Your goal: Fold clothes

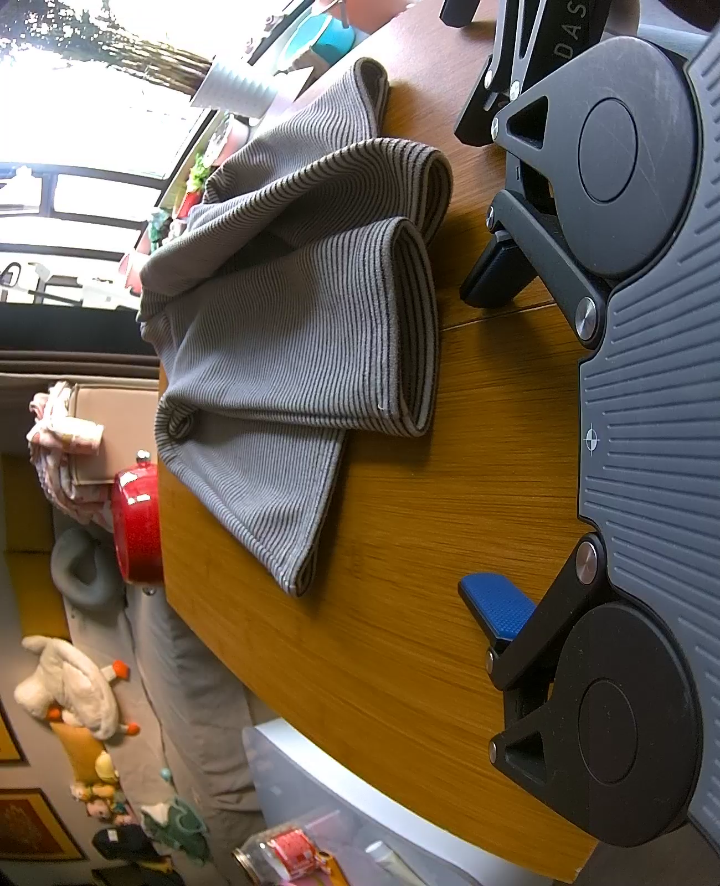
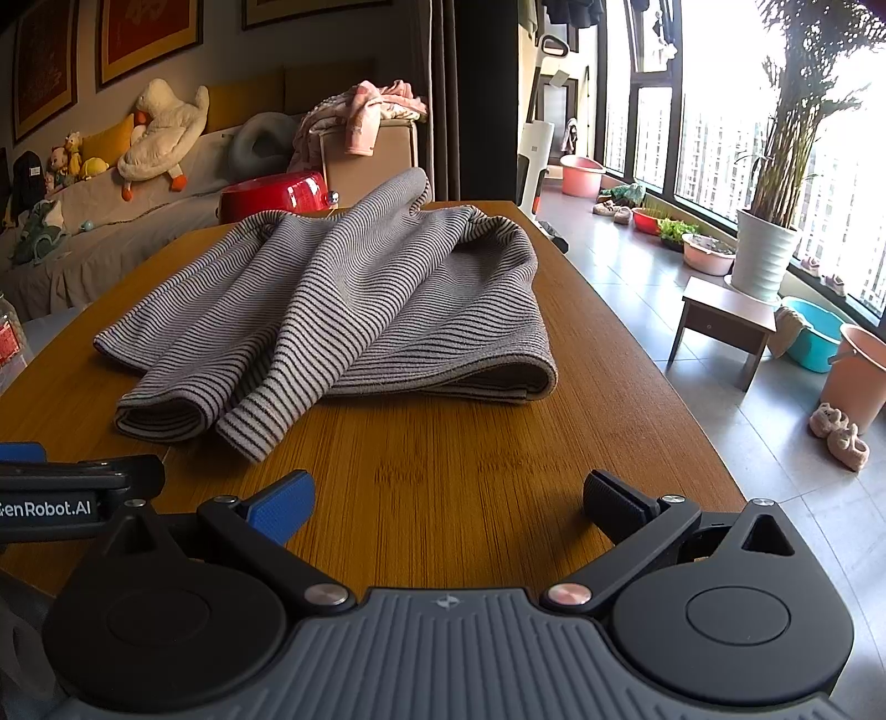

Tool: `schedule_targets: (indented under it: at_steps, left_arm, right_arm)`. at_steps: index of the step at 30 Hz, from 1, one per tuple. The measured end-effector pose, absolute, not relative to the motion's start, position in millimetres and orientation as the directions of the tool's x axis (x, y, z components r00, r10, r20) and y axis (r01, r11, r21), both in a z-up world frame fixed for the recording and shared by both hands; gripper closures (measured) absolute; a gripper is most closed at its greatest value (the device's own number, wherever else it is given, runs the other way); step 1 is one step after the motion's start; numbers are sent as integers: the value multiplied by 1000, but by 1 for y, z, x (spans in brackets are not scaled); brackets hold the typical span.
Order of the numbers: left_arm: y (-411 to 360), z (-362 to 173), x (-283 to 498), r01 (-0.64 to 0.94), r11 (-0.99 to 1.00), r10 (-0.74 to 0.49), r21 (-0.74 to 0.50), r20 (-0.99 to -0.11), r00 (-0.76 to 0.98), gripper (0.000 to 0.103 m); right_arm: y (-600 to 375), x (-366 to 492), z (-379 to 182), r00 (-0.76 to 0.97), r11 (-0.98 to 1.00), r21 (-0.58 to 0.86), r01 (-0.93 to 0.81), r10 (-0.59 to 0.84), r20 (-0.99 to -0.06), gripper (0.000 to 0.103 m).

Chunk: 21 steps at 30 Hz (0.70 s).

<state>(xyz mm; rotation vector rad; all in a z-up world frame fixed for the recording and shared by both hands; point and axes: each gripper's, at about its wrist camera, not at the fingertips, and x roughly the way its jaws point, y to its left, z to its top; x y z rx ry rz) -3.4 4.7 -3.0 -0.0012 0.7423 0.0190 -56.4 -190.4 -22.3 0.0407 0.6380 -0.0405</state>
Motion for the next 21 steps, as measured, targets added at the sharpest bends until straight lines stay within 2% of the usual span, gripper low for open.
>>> schedule_targets:
  at_steps: [21]
  left_arm:
    - [4,-3,-4,-16,1000,17,8,-674,739,0]
  right_arm:
    - [-189,-57,-22,800,999,14,49,-31,-599,0]
